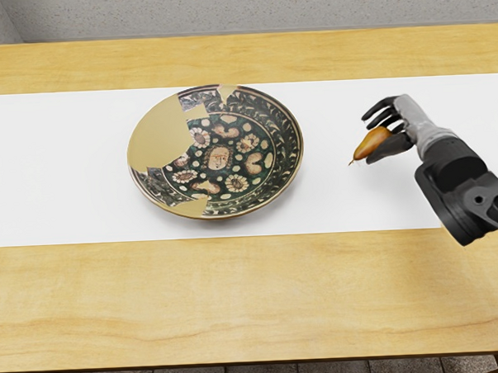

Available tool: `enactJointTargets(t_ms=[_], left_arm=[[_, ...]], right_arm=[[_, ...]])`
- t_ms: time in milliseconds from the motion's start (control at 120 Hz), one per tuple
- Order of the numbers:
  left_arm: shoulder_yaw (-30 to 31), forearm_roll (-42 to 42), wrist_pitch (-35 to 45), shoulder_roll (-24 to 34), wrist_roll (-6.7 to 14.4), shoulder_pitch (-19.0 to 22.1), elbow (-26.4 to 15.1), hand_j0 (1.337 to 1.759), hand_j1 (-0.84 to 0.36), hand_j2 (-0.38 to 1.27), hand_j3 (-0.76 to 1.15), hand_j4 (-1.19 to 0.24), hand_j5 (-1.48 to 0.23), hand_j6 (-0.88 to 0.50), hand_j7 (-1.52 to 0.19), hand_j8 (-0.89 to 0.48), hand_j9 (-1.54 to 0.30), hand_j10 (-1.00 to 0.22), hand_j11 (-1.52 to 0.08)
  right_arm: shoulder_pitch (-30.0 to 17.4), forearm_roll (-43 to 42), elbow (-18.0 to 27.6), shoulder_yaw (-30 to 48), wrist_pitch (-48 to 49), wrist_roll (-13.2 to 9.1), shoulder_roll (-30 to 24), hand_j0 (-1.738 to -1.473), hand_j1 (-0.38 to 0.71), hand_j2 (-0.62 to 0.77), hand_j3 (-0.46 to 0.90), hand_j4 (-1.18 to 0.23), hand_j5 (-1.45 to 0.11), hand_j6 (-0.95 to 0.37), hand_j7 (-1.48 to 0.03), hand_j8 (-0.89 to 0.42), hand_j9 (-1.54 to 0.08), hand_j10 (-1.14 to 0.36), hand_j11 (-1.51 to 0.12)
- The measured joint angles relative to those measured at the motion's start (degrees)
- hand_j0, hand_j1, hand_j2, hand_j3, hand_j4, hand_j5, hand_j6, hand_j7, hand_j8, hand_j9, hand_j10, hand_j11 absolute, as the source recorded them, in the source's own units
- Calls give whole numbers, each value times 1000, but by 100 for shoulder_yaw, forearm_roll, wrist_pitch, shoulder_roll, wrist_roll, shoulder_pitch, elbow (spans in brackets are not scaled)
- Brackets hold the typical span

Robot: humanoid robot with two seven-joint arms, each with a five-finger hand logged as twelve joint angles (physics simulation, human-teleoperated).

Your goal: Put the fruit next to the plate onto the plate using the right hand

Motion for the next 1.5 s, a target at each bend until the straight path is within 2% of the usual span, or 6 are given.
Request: enactJointTargets(t_ms=[467,1175,1425,1458,1500], left_arm=[[1,-1,2,0,1,3,0,1658,328,3,0,-17,-23,-17,-23,-17,-23,-17,-23],[1,0,2,0,0,9,0,1658,328,3,0,-17,-23,-17,-23,-17,-23,-17,-23],[1,0,2,0,0,9,0,1658,328,3,0,-17,-23,-17,-23,-17,-23,-17,-23],[1,0,2,0,0,9,0,1658,328,3,0,-17,-23,-17,-23,-17,-23,-17,-23],[1,0,2,0,0,9,0,1658,328,3,0,-17,-23,-17,-23,-17,-23,-17,-23]], right_arm=[[520,241,6,149,29,-5,813,-1658,240,382,0,-605,-855,-625,-820,-408,-830,-486,-829],[472,220,-7,130,17,-2,1695,-1657,211,358,0,-619,-823,-624,-814,-439,-833,-512,-832],[462,222,-198,72,110,-2,2073,-1657,211,353,0,-616,-821,-622,-811,-437,-829,-509,-829],[465,219,-217,74,148,-4,2116,-1657,199,318,0,-594,-790,-599,-781,-431,-798,-499,-797],[472,215,-285,97,171,-6,2245,-1657,105,258,0,-490,-651,-494,-644,-357,-658,-412,-657]])
